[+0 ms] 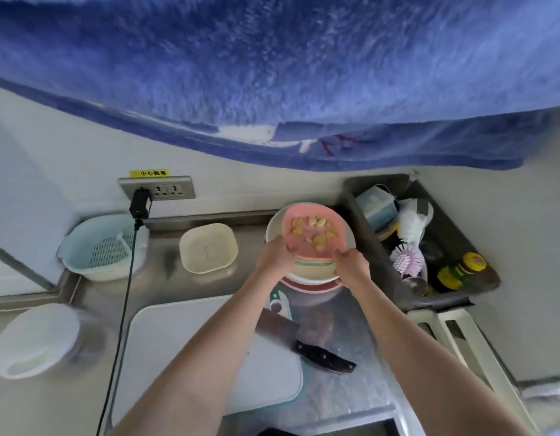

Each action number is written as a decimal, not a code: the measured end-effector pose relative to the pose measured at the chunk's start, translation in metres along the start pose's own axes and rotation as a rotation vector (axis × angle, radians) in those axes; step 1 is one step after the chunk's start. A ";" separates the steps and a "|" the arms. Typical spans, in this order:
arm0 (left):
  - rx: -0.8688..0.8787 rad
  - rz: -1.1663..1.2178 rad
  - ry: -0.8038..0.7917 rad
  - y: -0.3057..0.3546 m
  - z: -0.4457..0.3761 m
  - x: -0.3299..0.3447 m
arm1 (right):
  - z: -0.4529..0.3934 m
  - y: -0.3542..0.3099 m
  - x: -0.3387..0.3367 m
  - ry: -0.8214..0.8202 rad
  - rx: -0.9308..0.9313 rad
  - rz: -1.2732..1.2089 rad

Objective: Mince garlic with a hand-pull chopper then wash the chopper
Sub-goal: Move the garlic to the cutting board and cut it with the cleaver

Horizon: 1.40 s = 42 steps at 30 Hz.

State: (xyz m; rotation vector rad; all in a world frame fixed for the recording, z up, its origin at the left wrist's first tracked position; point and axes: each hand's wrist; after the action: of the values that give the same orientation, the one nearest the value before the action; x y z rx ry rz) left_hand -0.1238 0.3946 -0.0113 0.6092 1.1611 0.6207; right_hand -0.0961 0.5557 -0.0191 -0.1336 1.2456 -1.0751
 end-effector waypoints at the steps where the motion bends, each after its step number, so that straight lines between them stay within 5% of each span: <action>1: -0.006 0.001 -0.006 0.001 0.001 0.000 | -0.001 0.000 -0.001 -0.008 -0.002 0.006; 9: -0.171 0.298 0.078 0.014 0.003 0.000 | -0.003 -0.008 -0.007 0.030 0.091 -0.082; 18: -0.236 0.622 0.262 0.002 0.043 -0.040 | 0.055 -0.019 0.009 0.099 -0.195 -0.265; 25: -0.202 0.280 0.497 -0.109 0.106 -0.090 | 0.126 -0.034 0.093 -0.217 -0.388 -0.153; 36: -0.554 0.010 0.521 -0.316 0.278 -0.170 | 0.259 -0.076 0.251 -0.935 -0.561 0.393; 42: -0.647 -0.019 0.505 -0.385 0.299 -0.188 | 0.299 -0.086 0.321 -0.938 -0.712 0.532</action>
State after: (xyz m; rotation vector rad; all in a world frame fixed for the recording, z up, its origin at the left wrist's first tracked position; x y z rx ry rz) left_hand 0.1594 -0.0390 -0.0843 -0.1241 1.3280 1.1125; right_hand 0.0720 0.1455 -0.0768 -0.7165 0.6662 -0.0082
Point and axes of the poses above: each hand's wrist, its own z-axis away from the middle knuckle, its own x-axis out of the palm, y = z × x, and after that the axes turned 1 degree about z, right-handed
